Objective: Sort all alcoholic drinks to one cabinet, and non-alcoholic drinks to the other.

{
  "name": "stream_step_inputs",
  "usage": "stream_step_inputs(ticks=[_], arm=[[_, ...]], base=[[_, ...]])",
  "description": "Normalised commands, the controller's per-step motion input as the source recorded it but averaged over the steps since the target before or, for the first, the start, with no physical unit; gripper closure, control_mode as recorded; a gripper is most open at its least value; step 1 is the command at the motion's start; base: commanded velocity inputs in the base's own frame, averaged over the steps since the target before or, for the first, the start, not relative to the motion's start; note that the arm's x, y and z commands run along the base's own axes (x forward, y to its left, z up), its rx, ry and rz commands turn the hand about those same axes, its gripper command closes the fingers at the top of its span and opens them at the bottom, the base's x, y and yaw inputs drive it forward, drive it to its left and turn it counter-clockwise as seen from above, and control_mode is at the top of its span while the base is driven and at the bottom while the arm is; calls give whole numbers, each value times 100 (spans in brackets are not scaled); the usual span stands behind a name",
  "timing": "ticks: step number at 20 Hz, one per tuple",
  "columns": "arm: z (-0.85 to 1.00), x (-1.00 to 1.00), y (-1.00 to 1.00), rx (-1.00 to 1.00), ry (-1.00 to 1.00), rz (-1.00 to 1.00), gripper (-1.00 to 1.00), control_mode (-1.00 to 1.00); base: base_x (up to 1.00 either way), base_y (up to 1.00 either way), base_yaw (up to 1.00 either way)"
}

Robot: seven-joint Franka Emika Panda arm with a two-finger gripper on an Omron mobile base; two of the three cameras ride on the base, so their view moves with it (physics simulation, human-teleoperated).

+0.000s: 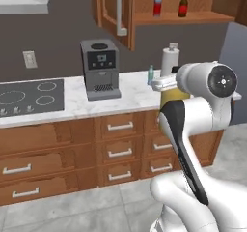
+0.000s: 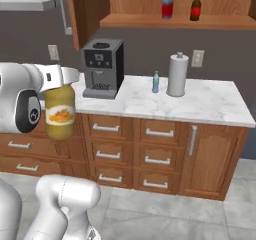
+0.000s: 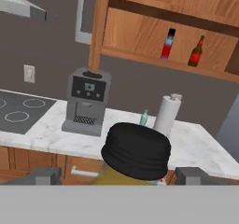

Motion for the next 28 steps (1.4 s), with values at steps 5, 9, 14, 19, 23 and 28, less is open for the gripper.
stream_step_inputs(ticks=[5,9,14,19,23,28], arm=[[0,0,0,0,0,0,100,100],[0,0,0,0,0,0,100,100],[0,0,0,0,0,0,100,100],[0,0,0,0,0,0,100,100],[0,0,0,0,0,0,100,100],[0,0,0,0,0,0,100,100]], base=[[-25,77,0],[-11,79,3],[-10,91,0],[-11,90,0],[-24,85,0],[-40,80,0]])
